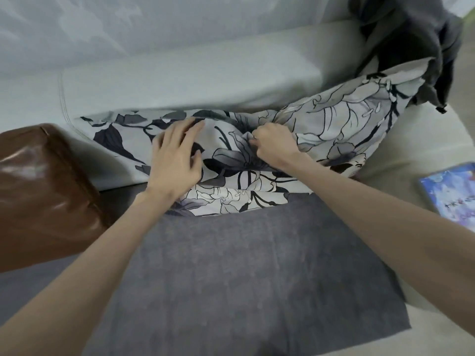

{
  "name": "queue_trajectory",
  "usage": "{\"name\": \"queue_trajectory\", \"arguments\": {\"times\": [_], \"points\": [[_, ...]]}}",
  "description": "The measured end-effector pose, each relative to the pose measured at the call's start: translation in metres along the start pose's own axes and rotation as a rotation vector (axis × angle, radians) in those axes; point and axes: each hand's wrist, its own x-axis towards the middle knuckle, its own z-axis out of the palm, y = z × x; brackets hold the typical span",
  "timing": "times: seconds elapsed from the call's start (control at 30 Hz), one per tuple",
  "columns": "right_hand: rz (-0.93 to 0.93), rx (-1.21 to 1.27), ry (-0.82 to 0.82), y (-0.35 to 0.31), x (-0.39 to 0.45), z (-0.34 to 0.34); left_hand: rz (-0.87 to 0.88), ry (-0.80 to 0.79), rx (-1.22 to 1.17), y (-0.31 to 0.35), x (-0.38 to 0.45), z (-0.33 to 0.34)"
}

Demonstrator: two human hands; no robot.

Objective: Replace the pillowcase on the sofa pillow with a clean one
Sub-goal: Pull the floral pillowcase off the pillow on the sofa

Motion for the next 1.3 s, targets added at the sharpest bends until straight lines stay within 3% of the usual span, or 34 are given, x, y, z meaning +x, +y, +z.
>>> {"name": "queue_trajectory", "arguments": {"times": [0.27,0.37,0.4,0.47,0.53,0.6,0.73,0.83,0.97,1.1,1.3], "points": [[0.000,0.189,0.094,-0.030,-0.148,0.012,0.133,-0.314,0.206,0.017,-0.062,0.004],[-0.050,0.149,0.016,-0.040,-0.220,0.021,0.197,-0.391,0.176,0.033,-0.117,0.000],[-0.062,0.114,-0.084,-0.043,-0.245,0.026,0.258,-0.416,0.155,0.040,-0.139,-0.002],[-0.110,0.036,-0.446,-0.050,-0.288,0.038,0.393,-0.534,0.075,0.052,-0.181,-0.001],[-0.113,0.057,-0.758,-0.054,-0.317,0.049,0.403,-0.720,-0.014,0.053,-0.209,0.004],[0.010,0.153,-0.788,-0.051,-0.322,0.053,0.315,-0.771,-0.083,0.043,-0.222,0.013],[0.288,0.332,-0.566,-0.026,-0.288,0.082,-0.133,-0.665,-0.263,0.007,-0.227,0.039],[0.315,0.370,-0.560,-0.015,-0.251,0.110,-0.370,-0.789,-0.253,-0.006,-0.231,0.063],[0.326,0.370,-0.531,-0.009,-0.195,0.147,-0.458,-0.842,-0.163,-0.023,-0.229,0.102],[0.227,0.367,-0.516,-0.011,-0.126,0.188,-0.580,-0.737,-0.182,-0.046,-0.205,0.146],[0.101,0.291,-0.638,-0.011,-0.072,0.266,-0.554,-0.720,-0.246,-0.082,-0.174,0.219]]}}
